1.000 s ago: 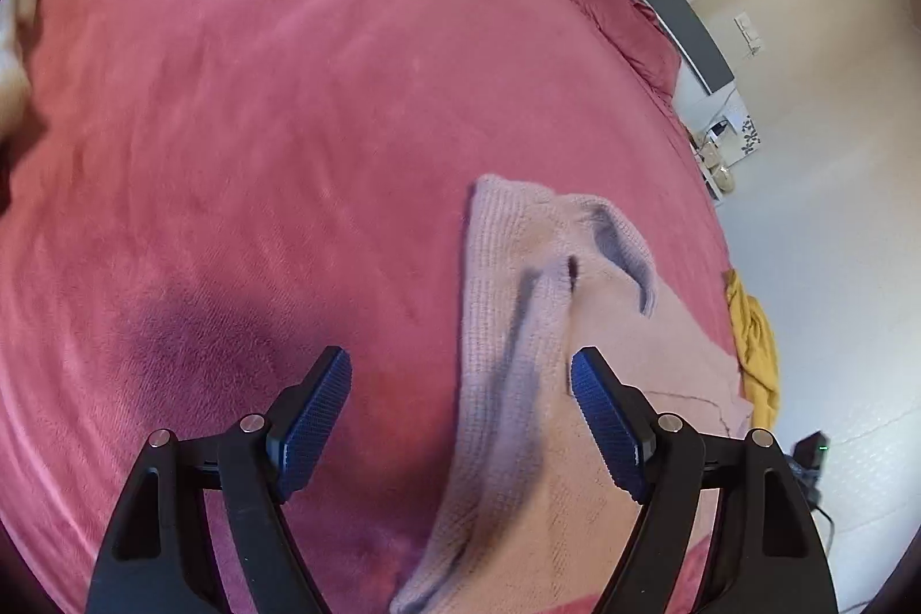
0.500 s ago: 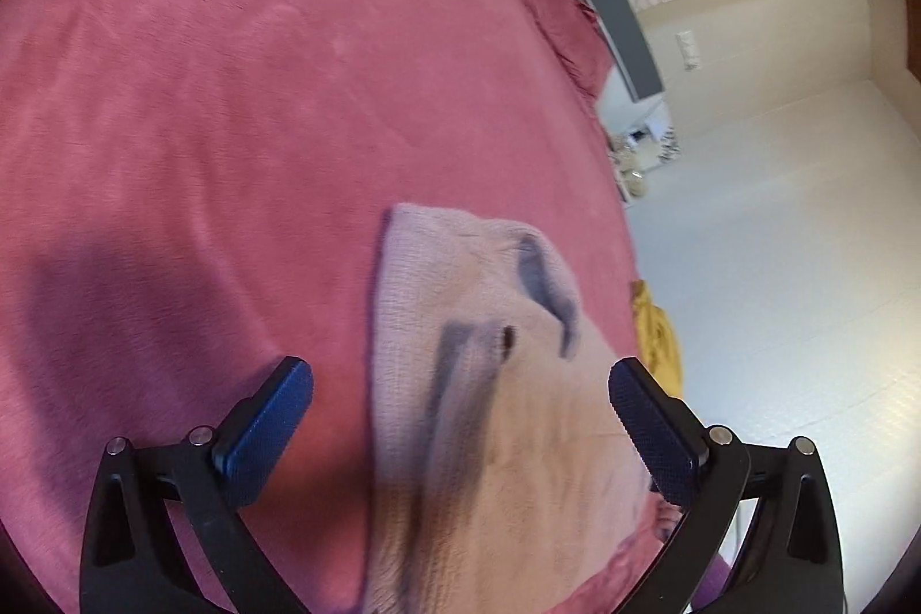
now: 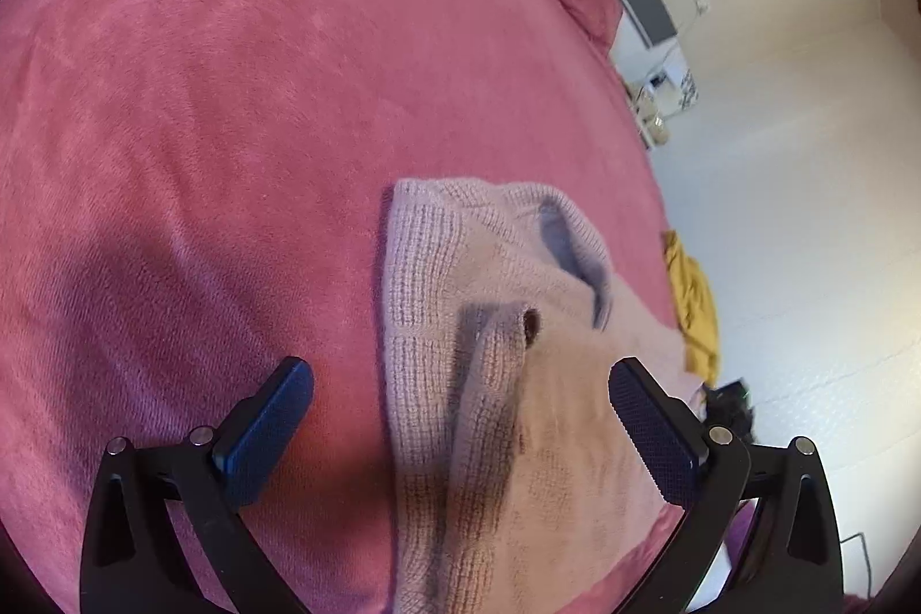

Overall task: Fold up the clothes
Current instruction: 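Grasp the sweater end with the left gripper while the right gripper grasps beside it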

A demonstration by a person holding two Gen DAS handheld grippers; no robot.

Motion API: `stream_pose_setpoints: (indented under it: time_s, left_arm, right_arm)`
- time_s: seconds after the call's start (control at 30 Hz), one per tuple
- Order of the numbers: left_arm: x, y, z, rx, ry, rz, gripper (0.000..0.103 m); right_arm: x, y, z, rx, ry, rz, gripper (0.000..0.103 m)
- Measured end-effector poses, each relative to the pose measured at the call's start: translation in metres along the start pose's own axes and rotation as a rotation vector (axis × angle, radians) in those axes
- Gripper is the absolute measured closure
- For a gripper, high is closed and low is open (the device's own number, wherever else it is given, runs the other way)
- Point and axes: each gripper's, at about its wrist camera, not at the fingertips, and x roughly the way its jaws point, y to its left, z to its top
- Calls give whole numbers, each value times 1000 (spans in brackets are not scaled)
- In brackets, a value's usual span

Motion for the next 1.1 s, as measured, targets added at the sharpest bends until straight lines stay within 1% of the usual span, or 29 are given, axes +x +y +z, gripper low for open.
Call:
stream_pose_setpoints:
  time_s: [0.07, 0.1, 0.13, 0.23, 0.3, 0.4, 0.47, 0.5, 0.6, 0.7, 0.73, 0.8, 0.83, 0.87, 0.93, 0.97, 1.03, 1.1]
  left_arm:
    - [2, 0, 1, 3, 24, -18, 0]
    - [3, 1, 2, -2, 36, -27, 0]
    - [4, 1, 4, -12, 46, -38, 0]
    - [7, -1, 10, -32, 55, -116, 0]
    - [16, -7, 14, -19, 73, -136, 0]
    - [30, -16, 14, 30, 130, -108, 0]
    - [25, -17, 9, 62, 149, -96, 0]
    - [26, -18, 10, 65, 154, -95, 0]
    - [27, -21, 10, 78, 167, -85, 0]
    - [36, -29, 15, 76, 177, -78, 0]
    - [38, -32, 16, 76, 182, -72, 0]
    - [39, -35, 16, 84, 195, -48, 0]
    - [33, -29, 14, 91, 202, -34, 0]
    - [30, -25, 12, 99, 209, -18, 0]
    - [33, -32, 11, 132, 223, 27, 0]
    - [33, -35, 10, 152, 228, 50, 0]
    - [35, -41, 7, 198, 233, 91, 0]
    - [33, -42, 3, 242, 227, 115, 0]
  right_arm:
    - [4, 10, 1, -39, 22, -6, 28]
    - [9, 15, 3, -61, 40, -6, 24]
    - [14, 20, 5, -79, 62, -17, 17]
    - [28, 30, 8, -125, 139, -87, 16]
    - [38, 35, 11, -162, 182, -129, 16]
    - [47, 41, 14, -197, 219, -156, 12]
    - [53, 45, 17, -223, 247, -183, 10]
    - [57, 47, 18, -237, 263, -197, 9]
    - [67, 51, 17, -283, 316, -231, 1]
    - [74, 52, 12, -319, 348, -283, 0]
    - [74, 51, 11, -322, 352, -294, 1]
    - [72, 47, 9, -310, 344, -319, 8]
    - [68, 43, 11, -294, 329, -336, 21]
    - [63, 38, 13, -272, 314, -353, 37]
    - [57, 31, 16, -232, 296, -380, 51]
    - [55, 30, 17, -236, 296, -384, 55]
    - [54, 30, 16, -254, 293, -399, 56]
    - [54, 33, 15, -275, 300, -418, 56]
